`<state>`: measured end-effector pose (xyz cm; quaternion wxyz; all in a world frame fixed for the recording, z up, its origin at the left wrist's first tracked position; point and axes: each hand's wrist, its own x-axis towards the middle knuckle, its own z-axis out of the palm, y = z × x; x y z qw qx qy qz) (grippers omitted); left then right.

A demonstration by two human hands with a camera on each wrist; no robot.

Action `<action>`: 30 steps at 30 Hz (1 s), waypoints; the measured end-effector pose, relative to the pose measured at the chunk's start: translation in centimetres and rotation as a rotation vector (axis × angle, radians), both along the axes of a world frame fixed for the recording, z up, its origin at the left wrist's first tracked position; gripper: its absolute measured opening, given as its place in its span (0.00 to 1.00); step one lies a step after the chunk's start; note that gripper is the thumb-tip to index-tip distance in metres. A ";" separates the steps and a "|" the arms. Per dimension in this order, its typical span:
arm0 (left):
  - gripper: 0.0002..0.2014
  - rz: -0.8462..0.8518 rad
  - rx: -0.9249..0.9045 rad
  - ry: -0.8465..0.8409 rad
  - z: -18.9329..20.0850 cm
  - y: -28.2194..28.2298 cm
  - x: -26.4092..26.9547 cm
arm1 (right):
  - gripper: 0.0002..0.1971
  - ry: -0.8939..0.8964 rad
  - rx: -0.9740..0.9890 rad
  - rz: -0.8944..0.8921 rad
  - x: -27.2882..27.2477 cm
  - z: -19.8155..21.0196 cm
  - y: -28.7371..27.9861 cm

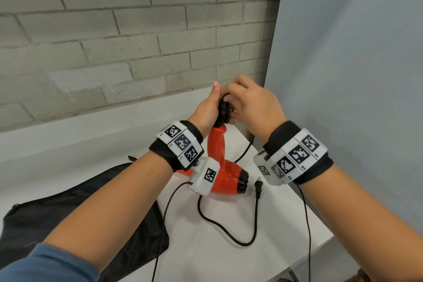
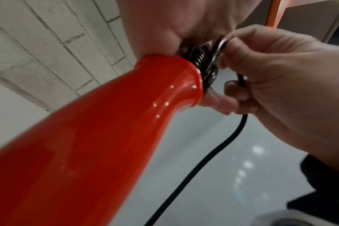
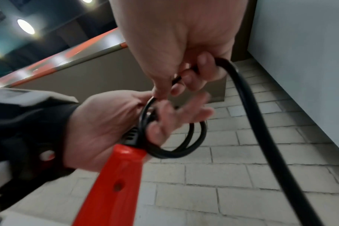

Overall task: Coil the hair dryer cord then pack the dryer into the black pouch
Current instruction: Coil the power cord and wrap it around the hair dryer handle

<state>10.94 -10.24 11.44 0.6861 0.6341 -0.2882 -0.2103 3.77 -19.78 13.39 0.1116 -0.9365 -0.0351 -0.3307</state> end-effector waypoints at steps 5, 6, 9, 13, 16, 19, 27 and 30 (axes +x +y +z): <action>0.30 -0.133 0.043 0.018 0.4 0.7 0.8 | 0.13 0.269 0.323 -0.030 2.4 1.0 -1.9; 0.29 -0.144 0.041 0.037 0.5 0.9 1.0 | 0.14 0.315 0.394 0.017 2.7 0.8 -2.2; 0.27 -0.152 0.029 0.092 0.6 1.3 1.5 | 0.16 0.354 0.607 0.187 2.7 0.0 -2.6; 0.25 -0.166 0.021 0.157 0.6 1.6 1.9 | 0.15 0.407 0.760 0.307 2.1 -1.2 -2.8; 0.24 -0.186 0.026 0.142 0.6 1.8 2.2 | 0.12 0.461 0.838 0.362 1.8 -1.5 -3.3; 0.22 -0.212 0.033 0.133 0.5 2.1 2.5 | 0.12 0.450 0.849 0.374 1.9 -1.8 -3.3; 0.20 -0.253 0.031 0.125 0.5 2.2 2.6 | 0.15 0.276 0.748 0.329 2.4 -1.3 -2.1; 0.19 -0.237 -0.009 0.174 0.5 2.2 3.0 | 0.17 0.259 0.881 0.274 2.2 -2.6 -1.6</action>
